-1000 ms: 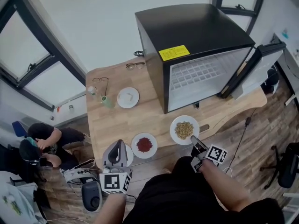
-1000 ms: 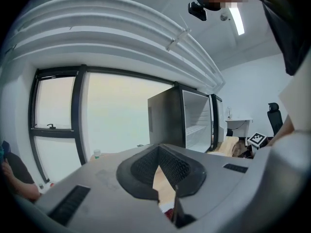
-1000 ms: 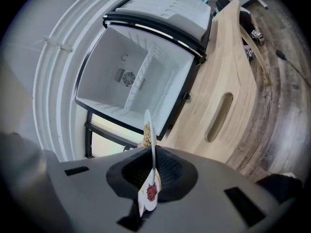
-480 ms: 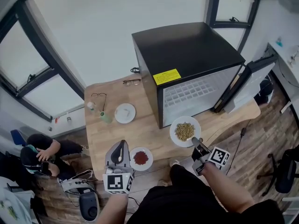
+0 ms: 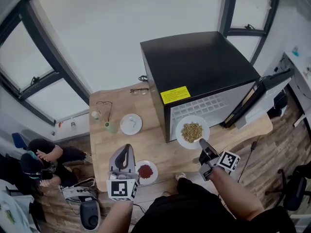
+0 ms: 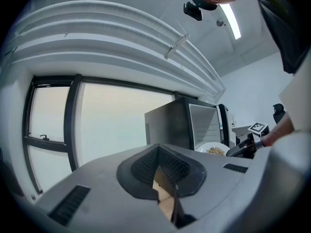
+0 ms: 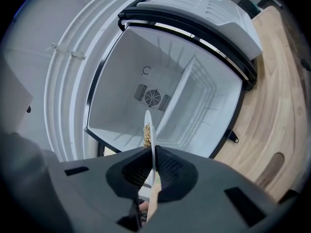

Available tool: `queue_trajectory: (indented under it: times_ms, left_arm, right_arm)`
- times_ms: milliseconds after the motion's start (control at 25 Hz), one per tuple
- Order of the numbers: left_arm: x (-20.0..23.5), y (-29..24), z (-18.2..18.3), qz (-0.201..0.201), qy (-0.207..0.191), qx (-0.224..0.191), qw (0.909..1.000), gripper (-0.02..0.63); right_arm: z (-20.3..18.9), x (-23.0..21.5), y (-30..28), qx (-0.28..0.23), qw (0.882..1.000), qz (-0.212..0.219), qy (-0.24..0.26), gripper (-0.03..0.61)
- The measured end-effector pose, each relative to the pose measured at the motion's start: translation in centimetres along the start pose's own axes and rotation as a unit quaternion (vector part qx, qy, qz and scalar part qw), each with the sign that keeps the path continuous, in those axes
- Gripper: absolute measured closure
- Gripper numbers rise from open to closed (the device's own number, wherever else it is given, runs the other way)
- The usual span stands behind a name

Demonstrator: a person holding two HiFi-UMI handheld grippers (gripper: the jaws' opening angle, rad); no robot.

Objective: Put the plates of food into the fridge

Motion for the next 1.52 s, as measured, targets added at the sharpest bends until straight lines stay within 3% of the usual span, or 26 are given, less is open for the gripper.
queue_trajectory:
  times_ms: [40,160,560,760,1160,1520]
  left_arm:
    - [0.2,-0.3,0.1,0.003,-0.001,-0.001,1.0,0.609]
    - [0.7,-1.2,0.5,0.012,-0.003,-0.003,0.9999,0.609]
    - [1.5,-3.8,1.2,0.027,-0.011,-0.004,0.9996,0.609]
    - [2.2,-4.3,1.7,0.038,-0.013,-0.003,0.9992,0.609]
    - [3.9,-4.0,1.5,0.067,-0.013,0.009,0.9976,0.609]
    - [4.9,-3.6,1.3,0.08,-0.012,0.017,0.9966,0.609]
  right_arm:
    - [0.4,-0.1,-0.3,0.001,1.0,-0.005,0.0,0.546]
    - [2.1,0.9,-2.4,0.0,0.999,0.041,0.02,0.546]
    - [4.7,0.2,-6.2,0.003,1.0,0.01,-0.005,0.546]
    - [5.5,0.9,-8.1,0.007,0.999,0.038,-0.011,0.546]
    - [5.9,0.5,-10.5,0.019,1.0,0.021,-0.004,0.546]
    - [7.1,2.2,-12.9,0.052,0.989,-0.018,0.137,0.545]
Point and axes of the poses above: the fingertips, and each gripper's own axes: y backward along the fingers, x to its left, z out of its top, the point moved 4 cm from there along y, backward along the fingers, and after that the axes turned 5 degrees about z, right-handed, at the moved point
